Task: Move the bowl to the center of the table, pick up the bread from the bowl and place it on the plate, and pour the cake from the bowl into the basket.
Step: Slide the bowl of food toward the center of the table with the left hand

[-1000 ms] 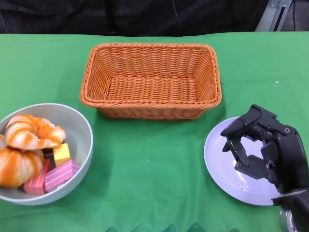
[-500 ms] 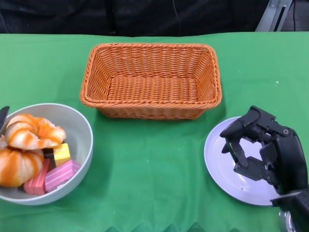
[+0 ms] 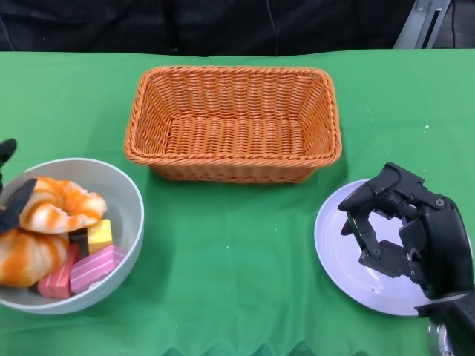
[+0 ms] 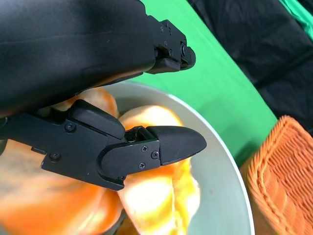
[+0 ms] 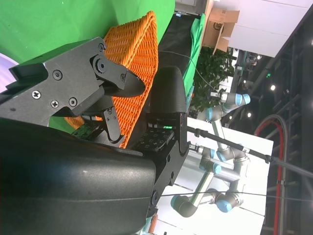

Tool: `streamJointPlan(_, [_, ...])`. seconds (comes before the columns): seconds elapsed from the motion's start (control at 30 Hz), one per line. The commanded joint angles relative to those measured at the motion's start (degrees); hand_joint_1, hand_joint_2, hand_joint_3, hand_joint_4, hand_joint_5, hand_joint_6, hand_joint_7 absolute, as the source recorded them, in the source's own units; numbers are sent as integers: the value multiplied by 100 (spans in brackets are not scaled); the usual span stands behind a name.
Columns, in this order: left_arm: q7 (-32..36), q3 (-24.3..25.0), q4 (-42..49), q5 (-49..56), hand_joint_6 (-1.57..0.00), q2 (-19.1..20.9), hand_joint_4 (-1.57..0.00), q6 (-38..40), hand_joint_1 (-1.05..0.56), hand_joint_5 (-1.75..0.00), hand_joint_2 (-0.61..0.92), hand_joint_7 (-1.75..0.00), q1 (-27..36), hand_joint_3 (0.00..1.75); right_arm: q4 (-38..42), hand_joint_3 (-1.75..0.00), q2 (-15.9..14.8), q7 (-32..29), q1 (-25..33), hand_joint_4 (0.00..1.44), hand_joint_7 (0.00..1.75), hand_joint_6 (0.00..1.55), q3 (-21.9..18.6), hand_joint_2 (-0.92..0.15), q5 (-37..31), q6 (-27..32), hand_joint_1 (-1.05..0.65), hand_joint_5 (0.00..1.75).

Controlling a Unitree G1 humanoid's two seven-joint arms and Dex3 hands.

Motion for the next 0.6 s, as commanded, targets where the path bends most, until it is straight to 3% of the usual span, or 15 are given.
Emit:
streamJointPlan(0.03, [-218, -66, -422, -74, -14, -89, -15, 244, -81, -2, 92, -1, 294, 68, 66, -94, -59, -28, -65, 75, 129, 67, -40, -63, 46, -94, -6, 154])
streamJointPlan(0.33, [-421, -44, -1694, -339, -11, -301, -12, 1196, -83, 0, 92, 0, 818, 65, 66, -91, -43, -45, -70, 74, 128, 67, -41, -64, 37, -98, -6, 154])
streamJointPlan(0.6, [-493, 0, -2199, -597, -10, -517, -10, 1399, -82, 0, 92, 0, 1086, 64, 87, -93, -52, -59, -76, 74, 129, 68, -32, -62, 21, -112, -7, 154])
